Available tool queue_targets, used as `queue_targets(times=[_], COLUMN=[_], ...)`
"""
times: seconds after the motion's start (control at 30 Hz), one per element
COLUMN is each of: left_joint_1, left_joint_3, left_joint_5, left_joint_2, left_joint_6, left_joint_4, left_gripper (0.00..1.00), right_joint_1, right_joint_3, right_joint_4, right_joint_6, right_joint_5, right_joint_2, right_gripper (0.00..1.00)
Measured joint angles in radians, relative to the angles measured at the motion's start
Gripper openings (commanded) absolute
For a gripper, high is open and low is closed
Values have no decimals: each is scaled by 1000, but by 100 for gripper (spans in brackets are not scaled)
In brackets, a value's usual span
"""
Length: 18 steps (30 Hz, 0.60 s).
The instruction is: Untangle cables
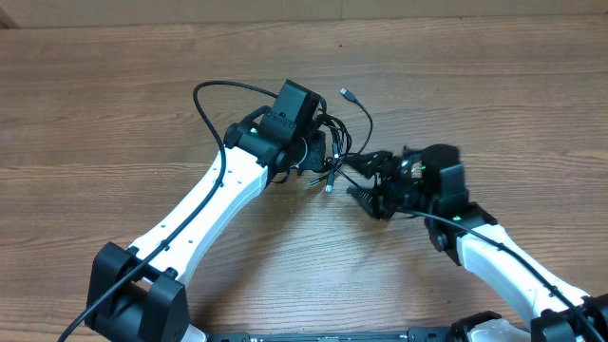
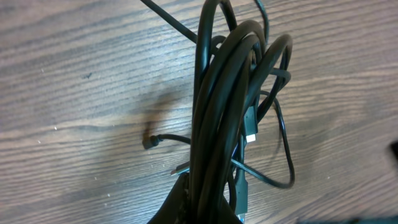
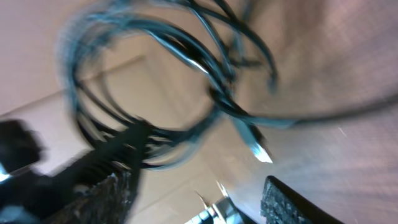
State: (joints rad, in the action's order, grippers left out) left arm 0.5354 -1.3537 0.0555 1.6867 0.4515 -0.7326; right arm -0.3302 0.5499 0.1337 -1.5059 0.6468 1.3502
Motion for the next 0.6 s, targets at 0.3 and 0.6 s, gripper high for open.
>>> queue_targets(times=[0.3,0.6], left_joint_1=[1,2], left_joint_3=[0,0], left_joint_5=[42,50], left_joint_2=[13,16], left_joint_6=[52,56], left_joint_4=[-15,-38], left_gripper=[4,4], right_joint_1=[-109,-108], right_joint_3=[0,0], right_joint_4=[-76,-77], right_joint_6=[-139,-226], right_joint_5=[-278,-435], right_joint_2=[0,0], right_gripper=[65,63])
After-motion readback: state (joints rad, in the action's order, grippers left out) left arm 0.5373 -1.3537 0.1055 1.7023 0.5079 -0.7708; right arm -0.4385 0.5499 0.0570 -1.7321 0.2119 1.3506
